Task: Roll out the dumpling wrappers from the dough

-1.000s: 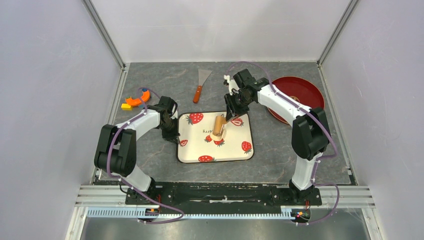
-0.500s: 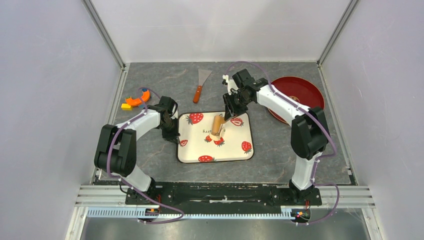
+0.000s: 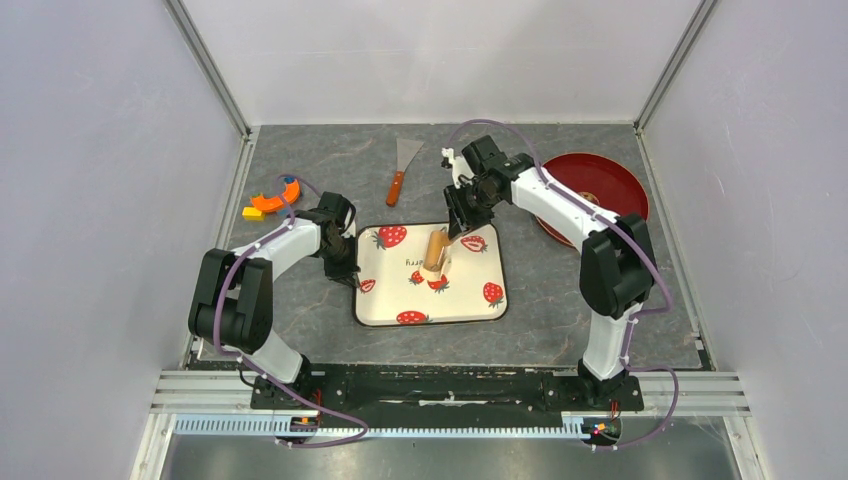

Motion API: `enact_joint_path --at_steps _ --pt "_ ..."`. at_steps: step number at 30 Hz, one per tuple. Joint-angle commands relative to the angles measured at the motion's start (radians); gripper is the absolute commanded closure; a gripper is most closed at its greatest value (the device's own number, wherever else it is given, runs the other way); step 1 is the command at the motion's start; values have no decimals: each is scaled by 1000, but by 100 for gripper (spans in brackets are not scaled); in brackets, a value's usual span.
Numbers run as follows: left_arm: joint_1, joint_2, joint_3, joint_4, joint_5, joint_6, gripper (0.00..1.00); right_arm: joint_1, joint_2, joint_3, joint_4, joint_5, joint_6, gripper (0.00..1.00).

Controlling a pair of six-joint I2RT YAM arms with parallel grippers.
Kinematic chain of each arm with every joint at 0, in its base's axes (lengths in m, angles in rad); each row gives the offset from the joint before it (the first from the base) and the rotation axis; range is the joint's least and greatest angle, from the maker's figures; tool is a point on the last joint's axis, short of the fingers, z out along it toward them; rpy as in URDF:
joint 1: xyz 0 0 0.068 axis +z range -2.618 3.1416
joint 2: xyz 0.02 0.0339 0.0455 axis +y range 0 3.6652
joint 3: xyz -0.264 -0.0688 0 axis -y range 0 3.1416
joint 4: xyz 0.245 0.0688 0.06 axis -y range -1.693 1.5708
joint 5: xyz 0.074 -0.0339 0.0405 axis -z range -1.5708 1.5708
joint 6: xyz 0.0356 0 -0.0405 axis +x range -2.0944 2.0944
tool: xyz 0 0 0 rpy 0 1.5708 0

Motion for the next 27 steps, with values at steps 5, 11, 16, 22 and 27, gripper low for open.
enact_joint_path --at_steps 5,11,16,22,27 --pt "-4 -6 31 -30 -37 77 98 -73 -101 -43 -10 -54 -27 100" --pt "-5 -6 33 -31 -35 79 98 -101 -136 -68 -3 -89 -24 100" --pt "-5 -6 34 -31 -33 83 98 -101 -145 -117 -46 -50 -66 100" --pt "-5 1 36 -31 -33 85 98 -62 -130 -135 -92 54 -100 100" --pt "-7 0 35 -31 -35 82 98 6 -111 -113 -139 195 -111 100"
